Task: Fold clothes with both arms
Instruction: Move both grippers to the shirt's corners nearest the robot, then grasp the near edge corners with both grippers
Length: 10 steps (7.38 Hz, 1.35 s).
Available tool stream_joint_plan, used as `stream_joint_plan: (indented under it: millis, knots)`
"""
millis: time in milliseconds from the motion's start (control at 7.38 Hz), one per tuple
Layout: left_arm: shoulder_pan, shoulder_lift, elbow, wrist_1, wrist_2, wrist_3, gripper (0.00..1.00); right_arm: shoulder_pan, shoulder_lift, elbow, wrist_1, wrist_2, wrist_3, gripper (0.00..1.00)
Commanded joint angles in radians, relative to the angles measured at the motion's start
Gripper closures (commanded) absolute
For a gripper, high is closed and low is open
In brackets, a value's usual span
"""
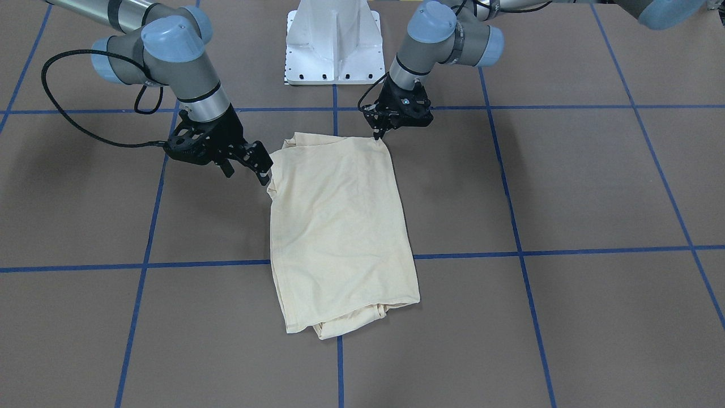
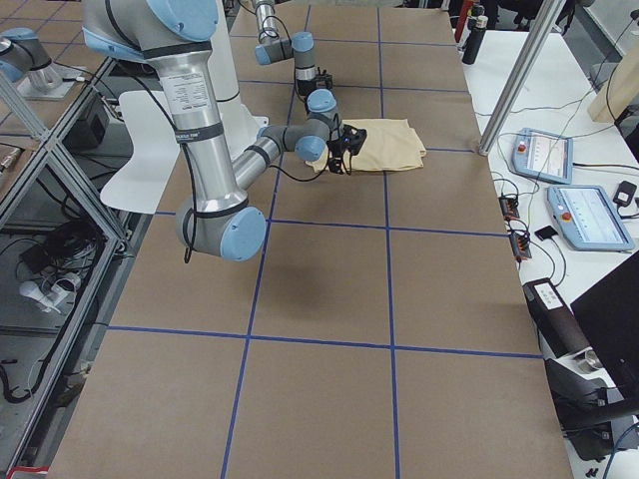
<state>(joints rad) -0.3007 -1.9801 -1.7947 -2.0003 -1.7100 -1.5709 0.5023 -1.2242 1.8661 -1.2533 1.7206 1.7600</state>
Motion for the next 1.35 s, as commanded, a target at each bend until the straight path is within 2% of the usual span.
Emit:
stream_joint_plan:
  millis: [0,135,271,406,813,1219]
  knots:
    - [0.000,0.000,-0.003,0.000,0.000,0.000,1.00,-0.124,0.075,0.070,-0.208,-0.025,0.268,0.03]
    - [0.000,0.000,-0.006,0.000,0.000,0.000,1.00,-0.189,0.093,0.061,-0.209,-0.111,0.356,0.04]
    - [0.000,0.001,-0.009,0.000,0.000,0.000,1.00,-0.229,0.095,0.044,-0.209,-0.154,0.422,0.06]
    - [0.000,0.001,-0.011,0.000,0.000,0.000,1.00,-0.235,0.100,0.012,-0.202,-0.167,0.459,0.14]
    - [0.000,0.000,-0.014,0.000,0.000,0.000,1.00,-0.239,0.101,-0.019,-0.202,-0.177,0.463,0.30]
    - [0.000,0.000,-0.017,0.000,0.000,0.000,1.00,-0.242,0.123,-0.053,-0.202,-0.196,0.483,0.34]
